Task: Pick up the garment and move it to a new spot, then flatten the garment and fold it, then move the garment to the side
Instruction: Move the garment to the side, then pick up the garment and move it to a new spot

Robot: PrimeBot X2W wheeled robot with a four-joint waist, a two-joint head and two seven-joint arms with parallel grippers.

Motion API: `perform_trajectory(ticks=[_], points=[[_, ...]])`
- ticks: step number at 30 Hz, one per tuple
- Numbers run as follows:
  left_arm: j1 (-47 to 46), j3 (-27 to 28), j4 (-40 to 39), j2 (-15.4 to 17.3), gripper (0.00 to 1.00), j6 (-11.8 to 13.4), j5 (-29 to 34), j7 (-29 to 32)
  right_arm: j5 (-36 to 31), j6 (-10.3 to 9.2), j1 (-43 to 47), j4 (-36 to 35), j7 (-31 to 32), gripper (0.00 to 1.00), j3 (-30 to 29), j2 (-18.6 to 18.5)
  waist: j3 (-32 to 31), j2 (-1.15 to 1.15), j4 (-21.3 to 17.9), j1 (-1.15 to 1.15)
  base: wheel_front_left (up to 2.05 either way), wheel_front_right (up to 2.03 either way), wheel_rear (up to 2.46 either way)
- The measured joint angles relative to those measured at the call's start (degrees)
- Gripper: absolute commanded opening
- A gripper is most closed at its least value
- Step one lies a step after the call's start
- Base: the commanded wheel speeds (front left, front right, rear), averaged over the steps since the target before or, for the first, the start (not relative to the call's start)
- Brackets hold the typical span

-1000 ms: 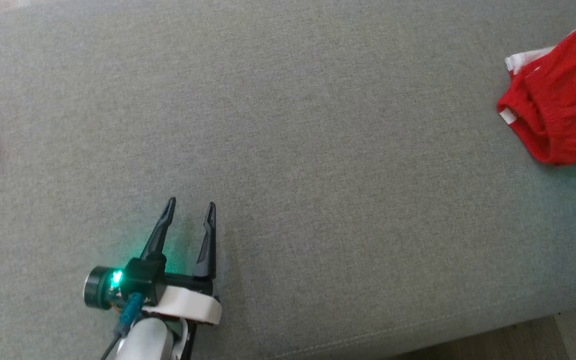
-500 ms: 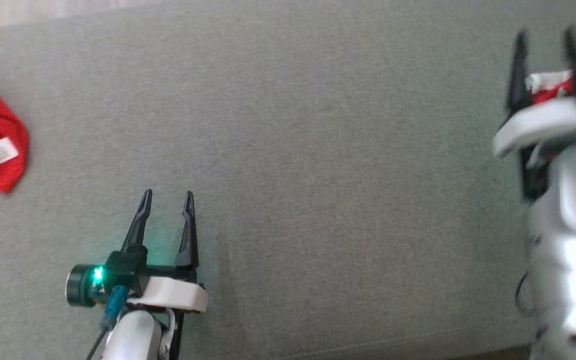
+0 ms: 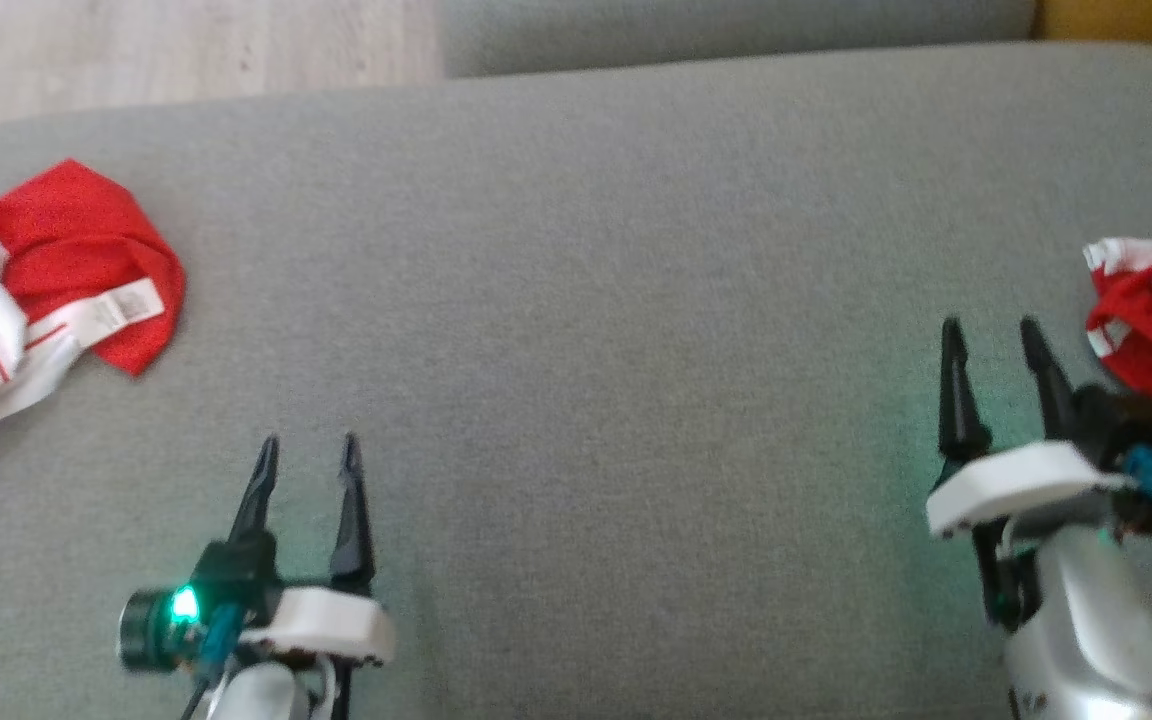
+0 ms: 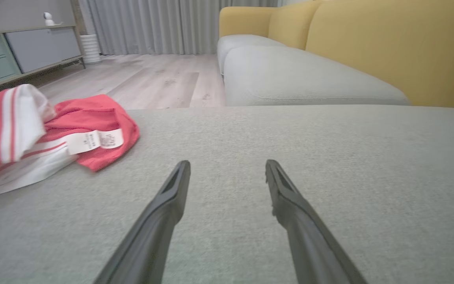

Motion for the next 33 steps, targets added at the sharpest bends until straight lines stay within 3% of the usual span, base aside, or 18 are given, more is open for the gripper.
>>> perform_trajectory(ticks=[17, 27, 33], points=[[6.91, 3.99, 0.29, 0.01, 1.0, 0.73, -0.47, 0.0, 4.24, 0.0, 8.98, -2.15, 0.0, 1.0, 5.94, 0.33, -8.24, 0.0, 2.59, 0.0, 0.0, 0.0, 0.0], [7.88, 4.77, -0.8, 0.01, 1.0, 0.71, -0.51, 0.0, 5.17, 0.0, 9.99, -2.21, 0.0, 1.0, 6.25, 0.35, -9.14, 0.0, 3.27, 0.01, 0.0, 0.0, 0.0], [7.93, 5.12, -1.01, 0.01, 1.0, 0.79, -1.43, 0.0, 5.16, 0.0, 9.99, -2.2, 0.0, 1.0, 7.88, 0.35, -8.37, 0.0, 5.94, 0.01, 0.0, 0.0, 0.0]])
